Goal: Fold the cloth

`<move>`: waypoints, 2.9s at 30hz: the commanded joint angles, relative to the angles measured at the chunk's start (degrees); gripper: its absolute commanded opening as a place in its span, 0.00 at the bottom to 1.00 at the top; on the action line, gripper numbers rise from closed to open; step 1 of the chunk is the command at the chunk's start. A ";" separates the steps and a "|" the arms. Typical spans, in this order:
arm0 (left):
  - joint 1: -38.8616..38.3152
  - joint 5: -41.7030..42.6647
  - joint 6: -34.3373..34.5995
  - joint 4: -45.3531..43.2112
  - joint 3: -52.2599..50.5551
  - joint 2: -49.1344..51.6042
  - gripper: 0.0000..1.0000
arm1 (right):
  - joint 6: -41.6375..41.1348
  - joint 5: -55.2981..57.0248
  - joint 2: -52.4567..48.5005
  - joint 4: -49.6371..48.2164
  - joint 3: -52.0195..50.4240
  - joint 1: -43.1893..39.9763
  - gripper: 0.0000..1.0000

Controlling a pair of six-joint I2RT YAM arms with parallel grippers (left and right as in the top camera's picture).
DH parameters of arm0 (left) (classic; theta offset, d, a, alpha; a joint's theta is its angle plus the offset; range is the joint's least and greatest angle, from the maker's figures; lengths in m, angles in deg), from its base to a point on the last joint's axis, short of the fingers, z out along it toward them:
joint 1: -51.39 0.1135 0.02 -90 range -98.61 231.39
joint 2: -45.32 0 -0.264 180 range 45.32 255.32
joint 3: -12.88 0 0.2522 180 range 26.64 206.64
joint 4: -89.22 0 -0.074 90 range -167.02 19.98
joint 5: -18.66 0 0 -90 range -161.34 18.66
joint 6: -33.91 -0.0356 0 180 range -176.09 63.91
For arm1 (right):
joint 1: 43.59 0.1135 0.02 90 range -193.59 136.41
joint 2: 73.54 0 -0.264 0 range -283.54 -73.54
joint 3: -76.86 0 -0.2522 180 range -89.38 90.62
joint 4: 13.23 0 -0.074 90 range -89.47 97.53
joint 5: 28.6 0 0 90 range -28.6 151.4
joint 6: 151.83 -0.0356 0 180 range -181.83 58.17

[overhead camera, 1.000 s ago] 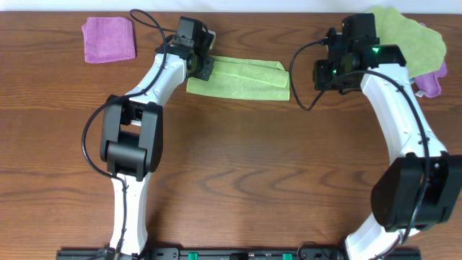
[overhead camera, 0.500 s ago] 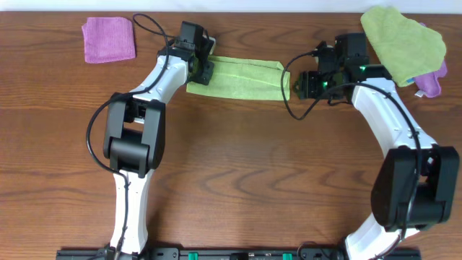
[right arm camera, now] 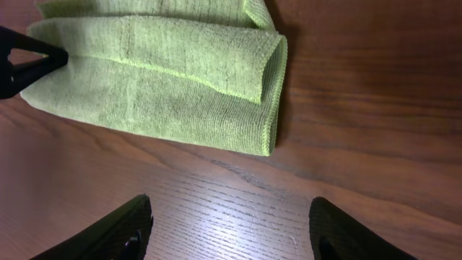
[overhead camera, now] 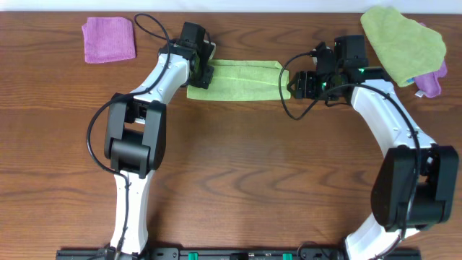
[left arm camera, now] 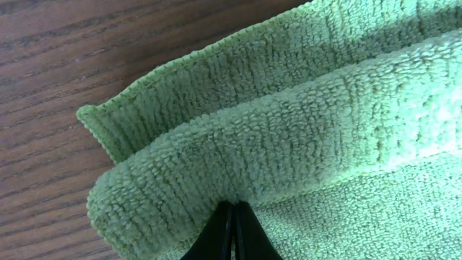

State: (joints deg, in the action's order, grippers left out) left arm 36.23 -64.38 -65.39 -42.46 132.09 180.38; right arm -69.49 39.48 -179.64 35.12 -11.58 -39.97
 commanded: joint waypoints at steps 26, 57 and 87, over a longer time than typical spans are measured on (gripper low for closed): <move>-0.74 0.09 -0.76 0.74 -1.25 2.45 0.06 | -8.70 -19.04 -13.29 -16.00 -0.98 -6.67 0.69; -0.74 0.11 -0.76 0.72 -1.25 2.45 0.06 | -18.69 -21.42 -24.06 -28.30 -0.96 -1.79 0.64; -0.74 0.11 0.79 1.29 -1.25 2.45 0.06 | -17.29 -22.45 -22.27 -26.01 7.32 -0.48 0.01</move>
State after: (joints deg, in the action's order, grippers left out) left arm 36.16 -64.51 -65.11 -42.61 132.09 180.38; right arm -88.36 18.59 -203.25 8.30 -6.44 -41.59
